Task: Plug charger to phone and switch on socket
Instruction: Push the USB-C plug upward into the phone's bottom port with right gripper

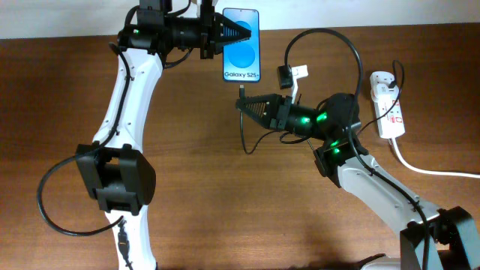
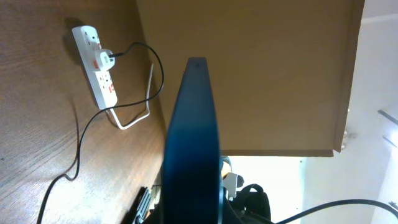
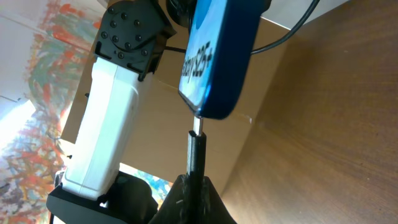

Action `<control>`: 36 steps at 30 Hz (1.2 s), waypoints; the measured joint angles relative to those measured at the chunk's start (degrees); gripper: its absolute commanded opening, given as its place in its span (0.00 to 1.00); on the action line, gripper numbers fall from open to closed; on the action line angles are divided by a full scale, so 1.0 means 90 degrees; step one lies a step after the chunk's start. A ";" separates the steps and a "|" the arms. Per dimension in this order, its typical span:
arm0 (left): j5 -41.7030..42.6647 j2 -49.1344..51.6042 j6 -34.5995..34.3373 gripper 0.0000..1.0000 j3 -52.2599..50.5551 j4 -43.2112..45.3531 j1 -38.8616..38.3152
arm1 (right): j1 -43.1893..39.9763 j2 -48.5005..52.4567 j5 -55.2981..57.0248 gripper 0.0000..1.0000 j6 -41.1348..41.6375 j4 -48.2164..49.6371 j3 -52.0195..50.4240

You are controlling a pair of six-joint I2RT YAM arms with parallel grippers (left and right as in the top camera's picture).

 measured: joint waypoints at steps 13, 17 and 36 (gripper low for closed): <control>-0.0002 0.0000 0.0073 0.00 0.0000 0.0000 -0.0019 | 0.0000 0.0000 0.0027 0.04 -0.0027 0.0078 0.0000; 0.0000 0.0000 0.0073 0.00 0.0000 0.0000 -0.0080 | 0.0000 0.0000 0.0036 0.04 -0.0034 0.0073 0.0000; 0.0041 0.0000 0.0192 0.00 0.0000 0.0010 -0.0095 | -0.0075 0.0000 0.0017 0.04 -0.0097 0.0070 0.0000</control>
